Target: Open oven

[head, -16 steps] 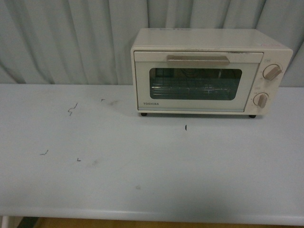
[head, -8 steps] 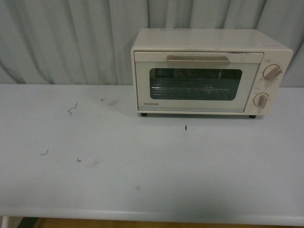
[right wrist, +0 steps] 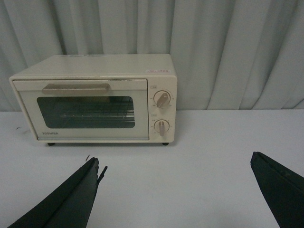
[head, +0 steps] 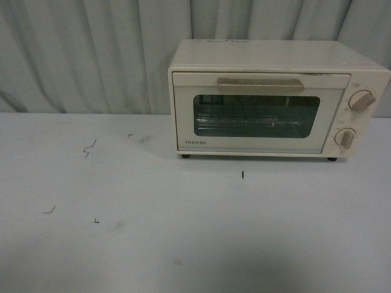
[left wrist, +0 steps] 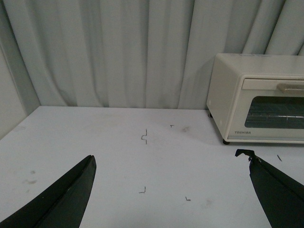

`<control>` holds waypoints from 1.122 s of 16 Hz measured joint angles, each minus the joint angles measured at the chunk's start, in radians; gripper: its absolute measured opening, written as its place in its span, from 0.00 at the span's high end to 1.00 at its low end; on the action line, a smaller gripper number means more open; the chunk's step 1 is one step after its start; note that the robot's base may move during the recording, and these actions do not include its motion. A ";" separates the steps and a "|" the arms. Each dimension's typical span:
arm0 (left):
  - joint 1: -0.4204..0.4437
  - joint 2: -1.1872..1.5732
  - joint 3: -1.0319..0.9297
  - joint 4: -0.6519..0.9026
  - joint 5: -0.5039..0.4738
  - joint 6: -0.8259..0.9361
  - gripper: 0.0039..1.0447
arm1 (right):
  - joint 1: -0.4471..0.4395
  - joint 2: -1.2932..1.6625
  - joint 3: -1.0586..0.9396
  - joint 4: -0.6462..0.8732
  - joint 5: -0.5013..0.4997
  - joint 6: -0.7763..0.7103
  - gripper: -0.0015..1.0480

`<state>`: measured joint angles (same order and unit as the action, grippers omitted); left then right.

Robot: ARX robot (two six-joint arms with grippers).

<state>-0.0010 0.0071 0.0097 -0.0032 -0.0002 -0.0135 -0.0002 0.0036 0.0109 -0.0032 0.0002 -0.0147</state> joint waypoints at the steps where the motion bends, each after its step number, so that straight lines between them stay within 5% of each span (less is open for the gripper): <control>1: 0.000 0.000 0.000 0.000 0.000 0.000 0.06 | 0.000 0.000 0.000 0.000 0.000 0.000 0.06; 18: 0.000 0.000 0.000 -0.001 0.000 0.000 0.06 | 0.000 0.000 0.000 -0.001 0.000 0.000 0.06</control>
<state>-0.0010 0.0071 0.0097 -0.0040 -0.0002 -0.0132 -0.0002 0.0032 0.0109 -0.0040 -0.0002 -0.0147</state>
